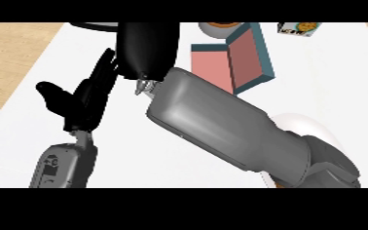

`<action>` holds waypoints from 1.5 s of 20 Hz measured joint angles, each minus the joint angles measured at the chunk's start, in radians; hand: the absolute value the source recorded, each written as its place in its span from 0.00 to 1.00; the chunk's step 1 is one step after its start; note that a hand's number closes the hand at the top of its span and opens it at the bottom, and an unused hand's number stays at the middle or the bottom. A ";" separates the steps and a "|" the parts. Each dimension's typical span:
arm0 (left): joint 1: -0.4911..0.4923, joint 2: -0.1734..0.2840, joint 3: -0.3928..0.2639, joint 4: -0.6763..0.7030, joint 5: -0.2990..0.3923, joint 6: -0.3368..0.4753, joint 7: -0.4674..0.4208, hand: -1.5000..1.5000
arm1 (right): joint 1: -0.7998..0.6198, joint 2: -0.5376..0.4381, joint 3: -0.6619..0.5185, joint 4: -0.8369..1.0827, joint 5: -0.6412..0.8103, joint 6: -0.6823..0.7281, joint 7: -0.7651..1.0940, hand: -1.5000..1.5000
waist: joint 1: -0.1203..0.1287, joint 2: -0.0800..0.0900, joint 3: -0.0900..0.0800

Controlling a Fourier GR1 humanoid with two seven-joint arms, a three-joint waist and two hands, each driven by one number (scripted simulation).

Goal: Pick the bell pepper from the plate and place it in the cardboard box

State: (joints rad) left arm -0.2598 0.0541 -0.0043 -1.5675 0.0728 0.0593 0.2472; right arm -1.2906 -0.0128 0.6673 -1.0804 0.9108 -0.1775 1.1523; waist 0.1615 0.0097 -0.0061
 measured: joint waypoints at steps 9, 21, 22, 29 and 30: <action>0.040 0.013 0.027 -0.011 0.004 0.006 -0.022 0.50 | -0.088 -0.001 -0.031 0.169 -0.029 -0.062 0.025 1.00 | -0.042 0.002 0.001; 0.069 0.036 0.063 -0.048 0.015 0.013 -0.016 0.50 | -0.099 0.002 -0.028 0.457 -0.012 -0.127 -0.034 1.00 | -0.088 0.004 0.004; 0.076 0.036 0.064 -0.059 0.016 0.015 -0.010 0.50 | -0.099 0.003 -0.037 0.481 -0.015 -0.133 -0.047 1.00 | -0.093 0.003 0.004; 0.090 0.042 0.073 -0.066 0.029 0.004 -0.010 0.50 | -0.022 0.008 -0.071 0.622 -0.137 -0.022 -0.100 0.00 | -0.094 0.006 0.004; 0.088 0.039 0.069 -0.072 0.024 0.010 -0.005 0.50 | -0.014 0.009 -0.086 0.644 -0.157 -0.016 -0.106 0.00 | -0.093 0.008 0.004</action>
State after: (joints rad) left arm -0.1713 0.0936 0.0645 -1.6395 0.0969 0.0689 0.2421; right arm -1.3049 -0.0043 0.5815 -0.4365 0.7536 -0.1930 1.0463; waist 0.0687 0.0173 -0.0017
